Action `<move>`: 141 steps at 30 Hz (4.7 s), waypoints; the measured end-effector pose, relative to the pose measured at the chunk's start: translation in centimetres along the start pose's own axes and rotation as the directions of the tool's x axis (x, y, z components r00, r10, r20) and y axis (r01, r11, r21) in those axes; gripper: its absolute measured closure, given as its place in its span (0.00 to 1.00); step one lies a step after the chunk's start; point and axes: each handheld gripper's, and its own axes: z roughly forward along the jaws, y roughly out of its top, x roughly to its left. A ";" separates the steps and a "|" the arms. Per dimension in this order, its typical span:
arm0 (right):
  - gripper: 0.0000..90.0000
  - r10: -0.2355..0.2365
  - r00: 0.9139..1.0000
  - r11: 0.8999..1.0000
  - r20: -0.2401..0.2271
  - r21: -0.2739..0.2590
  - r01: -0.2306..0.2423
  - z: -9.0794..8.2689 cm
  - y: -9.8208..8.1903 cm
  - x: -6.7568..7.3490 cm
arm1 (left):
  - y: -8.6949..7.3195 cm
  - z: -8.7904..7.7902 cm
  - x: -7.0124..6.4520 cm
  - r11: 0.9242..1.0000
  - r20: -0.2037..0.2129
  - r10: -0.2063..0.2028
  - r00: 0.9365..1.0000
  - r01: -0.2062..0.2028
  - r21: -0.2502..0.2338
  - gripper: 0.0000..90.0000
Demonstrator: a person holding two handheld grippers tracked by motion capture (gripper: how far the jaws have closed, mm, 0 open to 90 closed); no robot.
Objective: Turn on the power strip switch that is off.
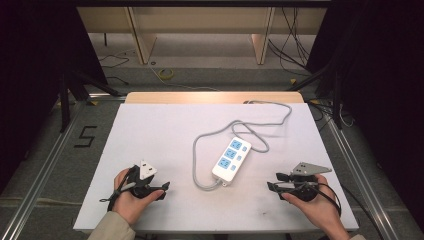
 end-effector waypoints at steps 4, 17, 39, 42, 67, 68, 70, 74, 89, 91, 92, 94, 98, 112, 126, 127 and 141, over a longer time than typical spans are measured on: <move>0.60 0.000 1.000 1.000 0.004 0.015 0.000 0.0 0.0 0.1 | 0.0 0.0 0.0 1.000 -0.004 0.000 1.000 0.000 0.001 0.24; 0.93 -0.035 0.999 0.995 0.025 0.091 0.033 -0.3 0.4 0.3 | 0.0 0.0 0.1 1.000 -0.004 0.006 1.000 -0.006 -0.004 0.24; 1.00 -0.051 0.998 0.990 0.032 0.136 0.046 -0.3 1.7 0.4 | 0.1 -0.2 0.1 1.000 -0.015 0.010 1.000 -0.010 -0.013 0.24; 1.00 -0.055 0.998 0.988 0.030 0.143 0.050 -0.2 1.9 0.4 | 0.1 -0.2 0.1 1.000 -0.015 0.008 1.000 -0.009 -0.012 0.25; 1.00 -0.066 0.997 0.984 0.026 0.170 0.061 0.4 3.5 0.7 | 0.1 -0.2 0.1 1.000 -0.021 0.003 1.000 -0.003 -0.017 0.25; 1.00 -0.069 0.997 0.983 0.023 0.174 0.064 0.4 3.5 0.7 | 0.1 -0.2 0.2 1.000 -0.021 0.005 1.000 -0.005 -0.016 0.25; 1.00 -0.069 0.997 0.981 0.024 0.184 0.064 0.5 3.6 0.7 | 0.1 -0.2 0.2 1.000 -0.021 0.003 1.000 -0.004 -0.014 0.25; 1.00 -0.071 0.997 0.979 0.021 0.195 0.065 0.7 3.9 0.7 | 0.1 -0.2 0.2 1.000 -0.021 0.008 1.000 -0.008 -0.009 0.25; 1.00 -0.076 0.997 0.974 0.025 0.216 0.069 1.1 5.1 0.7 | 0.1 -0.2 0.3 1.000 -0.024 0.010 1.000 -0.010 -0.009 0.25; 1.00 -0.076 0.997 0.973 0.025 0.221 0.069 1.2 5.2 0.7 | 0.1 -0.2 0.3 1.000 -0.024 0.008 1.000 -0.009 -0.011 0.25; 1.00 -0.075 0.997 0.973 0.024 0.223 0.068 1.2 5.3 0.7 | 0.1 -0.2 0.3 1.000 -0.024 0.008 1.000 -0.009 -0.011 0.25; 1.00 -0.081 0.996 0.972 0.023 0.225 0.074 1.3 5.4 0.7 | 0.1 -0.2 0.3 1.000 -0.024 0.009 1.000 -0.009 -0.010 0.25; 1.00 -0.082 0.996 0.970 0.025 0.231 0.074 1.4 5.6 0.6 | 0.1 -0.2 0.3 1.000 -0.024 0.009 1.000 -0.010 -0.009 0.25; 1.00 -0.092 0.995 0.966 0.028 0.243 0.082 1.7 6.3 0.7 | 0.0 -0.2 0.2 1.000 -0.025 0.010 1.000 -0.010 -0.011 0.25; 1.00 -0.095 0.995 0.964 0.028 0.250 0.085 1.9 6.9 0.6 | 0.1 -0.2 0.3 1.000 -0.027 0.013 1.000 -0.014 -0.010 0.25; 1.00 -0.095 0.995 0.964 0.027 0.252 0.085 1.9 7.0 0.6 | 0.1 -0.2 0.3 1.000 -0.028 0.013 1.000 -0.014 -0.011 0.25; 1.00 -0.093 0.995 0.961 0.023 0.262 0.084 2.3 7.6 0.5 | 0.1 -0.2 0.2 1.000 -0.028 0.013 1.000 -0.013 -0.011 0.25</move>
